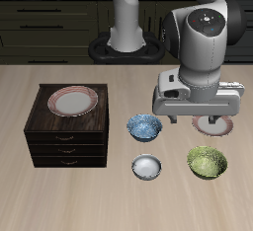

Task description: Place the green bowl onto the plate that is on top of the cabinet

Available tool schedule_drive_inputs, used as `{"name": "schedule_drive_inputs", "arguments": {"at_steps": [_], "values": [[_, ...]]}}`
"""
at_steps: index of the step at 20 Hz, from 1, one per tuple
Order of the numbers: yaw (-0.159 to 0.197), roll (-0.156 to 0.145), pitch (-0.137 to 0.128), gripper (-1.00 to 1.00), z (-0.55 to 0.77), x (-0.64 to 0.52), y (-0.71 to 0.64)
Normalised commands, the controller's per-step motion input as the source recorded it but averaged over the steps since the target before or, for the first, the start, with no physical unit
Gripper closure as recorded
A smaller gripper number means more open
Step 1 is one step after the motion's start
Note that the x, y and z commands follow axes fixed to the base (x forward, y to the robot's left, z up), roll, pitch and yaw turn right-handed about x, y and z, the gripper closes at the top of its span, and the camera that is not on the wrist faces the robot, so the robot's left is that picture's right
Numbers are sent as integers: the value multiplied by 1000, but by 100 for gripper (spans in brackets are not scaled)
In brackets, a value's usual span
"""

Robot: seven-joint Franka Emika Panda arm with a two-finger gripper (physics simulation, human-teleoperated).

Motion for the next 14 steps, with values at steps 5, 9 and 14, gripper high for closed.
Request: {"name": "schedule_drive_inputs", "arguments": {"at_steps": [5, 9, 14], "values": [[9, -4, 22, -100, -368, 46, 104], [-6, 21, 44, -100, -403, 53, 129], [-6, 10, 25, -100, -257, -1, 74]]}}
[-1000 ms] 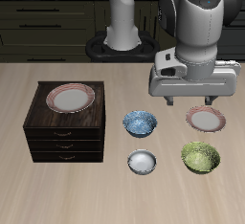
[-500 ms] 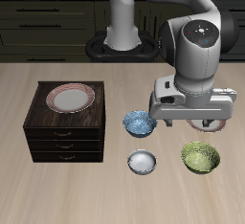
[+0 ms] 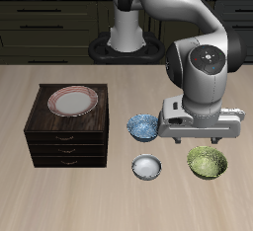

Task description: Place the green bowl onto the plate that is on top of the cabinet

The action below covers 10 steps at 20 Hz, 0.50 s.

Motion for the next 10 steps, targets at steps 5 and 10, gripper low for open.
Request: {"name": "schedule_drive_inputs", "arguments": {"at_steps": [5, 10], "values": [[14, 19, 27, -100, -267, -3, 124], [7, 0, 26, -100, -196, 5, 35]]}}
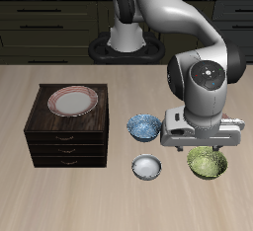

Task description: Place the green bowl onto the plate that is on top of the cabinet

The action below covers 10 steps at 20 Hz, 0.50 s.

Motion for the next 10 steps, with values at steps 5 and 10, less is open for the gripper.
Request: {"name": "schedule_drive_inputs", "arguments": {"at_steps": [5, 10], "values": [[5, 0, 24, -100, -220, 14, 15], [-12, 3, 35, -100, -207, 16, -5]]}}
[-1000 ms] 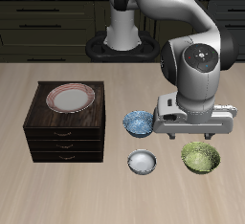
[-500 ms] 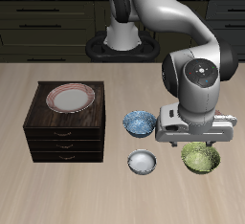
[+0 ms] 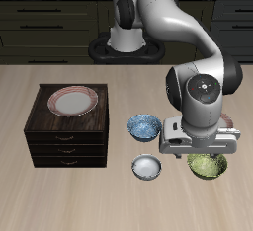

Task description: Place the green bowl onto the plate that is on top of the cabinet

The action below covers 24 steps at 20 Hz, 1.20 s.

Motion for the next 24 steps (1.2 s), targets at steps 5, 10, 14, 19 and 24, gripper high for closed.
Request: {"name": "schedule_drive_inputs", "arguments": {"at_steps": [5, 10, 14, 19, 24], "values": [[4, 10, 25, -100, -147, 12, 44], [19, 26, 24, -100, -233, -36, 71], [-12, 15, 55, 100, -296, -36, 47], [-14, 26, 17, 100, -70, -15, 68], [-6, 6, -27, 100, 151, 2, -41]]}}
